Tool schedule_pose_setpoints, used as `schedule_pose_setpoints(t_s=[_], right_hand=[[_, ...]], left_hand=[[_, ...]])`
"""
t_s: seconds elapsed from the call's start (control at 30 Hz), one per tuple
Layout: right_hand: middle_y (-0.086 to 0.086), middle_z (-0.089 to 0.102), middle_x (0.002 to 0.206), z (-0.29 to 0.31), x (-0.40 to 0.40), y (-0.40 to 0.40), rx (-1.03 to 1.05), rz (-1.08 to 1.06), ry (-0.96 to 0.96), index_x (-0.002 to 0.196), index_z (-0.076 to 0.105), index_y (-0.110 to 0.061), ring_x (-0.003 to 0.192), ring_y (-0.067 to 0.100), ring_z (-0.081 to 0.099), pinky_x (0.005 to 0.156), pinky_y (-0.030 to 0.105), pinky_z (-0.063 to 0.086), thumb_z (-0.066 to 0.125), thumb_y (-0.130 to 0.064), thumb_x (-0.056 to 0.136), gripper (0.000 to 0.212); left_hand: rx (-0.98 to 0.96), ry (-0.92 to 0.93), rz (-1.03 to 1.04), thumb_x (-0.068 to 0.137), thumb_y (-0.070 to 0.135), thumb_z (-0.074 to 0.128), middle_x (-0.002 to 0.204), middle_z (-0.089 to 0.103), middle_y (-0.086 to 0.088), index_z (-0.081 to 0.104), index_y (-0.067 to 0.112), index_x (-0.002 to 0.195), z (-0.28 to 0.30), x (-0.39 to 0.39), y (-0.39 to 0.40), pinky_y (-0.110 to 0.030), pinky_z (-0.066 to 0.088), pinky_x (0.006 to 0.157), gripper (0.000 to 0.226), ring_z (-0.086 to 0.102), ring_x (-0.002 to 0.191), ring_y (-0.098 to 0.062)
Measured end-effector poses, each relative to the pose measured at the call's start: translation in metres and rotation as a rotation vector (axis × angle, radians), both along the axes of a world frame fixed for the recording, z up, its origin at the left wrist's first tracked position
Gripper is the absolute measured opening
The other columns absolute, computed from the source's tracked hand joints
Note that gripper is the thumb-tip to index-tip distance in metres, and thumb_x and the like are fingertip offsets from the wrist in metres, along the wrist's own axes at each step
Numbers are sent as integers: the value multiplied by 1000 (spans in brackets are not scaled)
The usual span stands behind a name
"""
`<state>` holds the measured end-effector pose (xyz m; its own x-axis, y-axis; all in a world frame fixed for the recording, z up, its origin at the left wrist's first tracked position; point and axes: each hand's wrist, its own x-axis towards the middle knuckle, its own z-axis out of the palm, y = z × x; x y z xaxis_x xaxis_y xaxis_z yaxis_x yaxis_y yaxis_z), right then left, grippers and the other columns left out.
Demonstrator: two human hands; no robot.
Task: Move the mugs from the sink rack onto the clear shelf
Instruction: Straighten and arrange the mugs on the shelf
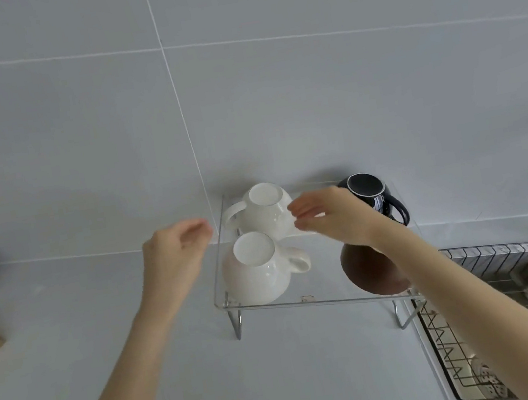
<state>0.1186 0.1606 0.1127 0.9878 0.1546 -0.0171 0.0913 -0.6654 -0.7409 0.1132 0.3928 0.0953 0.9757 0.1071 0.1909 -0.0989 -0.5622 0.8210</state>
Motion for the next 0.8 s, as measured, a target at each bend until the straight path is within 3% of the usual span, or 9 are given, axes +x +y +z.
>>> schedule_pose_setpoints(t_s=[0.03, 0.1, 0.3, 0.43, 0.53, 0.8], right_hand=[[9, 68, 111, 2, 6, 2, 14, -45, -7, 111, 63, -10, 95, 15, 61, 92, 25, 46, 63, -11, 80, 32], [8, 66, 113, 3, 18, 6, 37, -132, -1, 113, 61, -10, 96, 14, 59, 89, 23, 43, 65, -14, 79, 35], [13, 61, 120, -18, 32, 25, 60, -314, 41, 123, 51, -5, 110, 26, 56, 93, 34, 44, 71, -21, 75, 54], [11, 58, 121, -33, 27, 32, 125, -399, 60, 125, 47, -3, 112, 26, 53, 88, 29, 40, 73, -24, 75, 60], [9, 57, 125, -46, 25, 35, 203, -435, 55, 126, 46, -7, 115, 22, 52, 92, 28, 42, 75, -26, 71, 65], [0, 60, 115, -53, 28, 39, 236, -441, 30, 120, 49, -15, 96, 12, 53, 80, 23, 41, 82, -31, 61, 70]], left_hand=[[18, -21, -23, 82, 18, 61, 98, 71, -7, 68, 6, 98, 4, 11, 0, 2, 36, 64, 21, 58, 82, -10], [46, -20, -100, 82, 12, 61, 108, 69, -11, 65, 6, 106, 10, 33, -5, -2, 34, 73, 25, 60, 89, -12], [124, 118, -299, 83, 24, 61, 123, 63, -9, 60, 9, 116, -2, 79, -27, -16, 36, 91, 36, 58, 113, -16], [-15, 206, -376, 83, 23, 60, 115, 66, -4, 64, 12, 111, -4, 102, -33, -22, 39, 94, 30, 57, 104, -9], [-145, 264, -379, 86, 15, 56, 116, 65, -8, 63, 10, 112, -9, 113, -29, -33, 44, 100, 27, 59, 105, -15], [-166, 316, -430, 88, 12, 51, 105, 70, -9, 68, 11, 104, -25, 111, -33, -35, 45, 95, 23, 61, 96, -16]])
